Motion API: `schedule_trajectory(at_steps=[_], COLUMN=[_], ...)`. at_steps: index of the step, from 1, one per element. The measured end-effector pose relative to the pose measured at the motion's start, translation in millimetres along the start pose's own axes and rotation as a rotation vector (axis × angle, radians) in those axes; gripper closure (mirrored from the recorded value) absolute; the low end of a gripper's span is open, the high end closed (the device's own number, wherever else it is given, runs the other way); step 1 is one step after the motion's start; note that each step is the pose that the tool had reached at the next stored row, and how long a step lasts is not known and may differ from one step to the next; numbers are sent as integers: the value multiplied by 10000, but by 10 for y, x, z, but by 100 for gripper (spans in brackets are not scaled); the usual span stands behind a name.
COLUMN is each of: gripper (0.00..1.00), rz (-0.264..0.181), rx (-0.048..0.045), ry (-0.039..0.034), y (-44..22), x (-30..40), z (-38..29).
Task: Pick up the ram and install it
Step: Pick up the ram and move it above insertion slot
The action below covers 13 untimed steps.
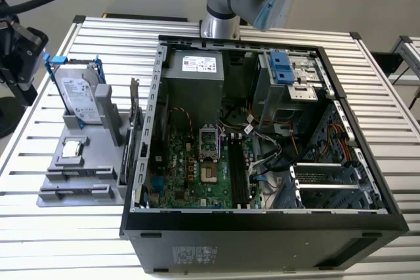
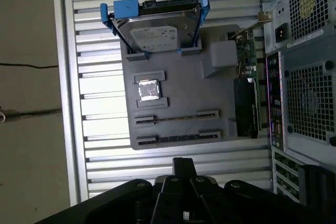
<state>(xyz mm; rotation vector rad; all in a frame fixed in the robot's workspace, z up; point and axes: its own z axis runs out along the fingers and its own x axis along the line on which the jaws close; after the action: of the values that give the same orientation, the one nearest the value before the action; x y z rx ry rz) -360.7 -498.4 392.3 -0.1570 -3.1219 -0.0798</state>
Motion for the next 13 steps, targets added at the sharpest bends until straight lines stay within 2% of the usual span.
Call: schedule_trajectory(at_steps=[13], gripper=[100], rz=[559], rx=[-10], ry=[-28], y=[0], x=[3], z=[0])
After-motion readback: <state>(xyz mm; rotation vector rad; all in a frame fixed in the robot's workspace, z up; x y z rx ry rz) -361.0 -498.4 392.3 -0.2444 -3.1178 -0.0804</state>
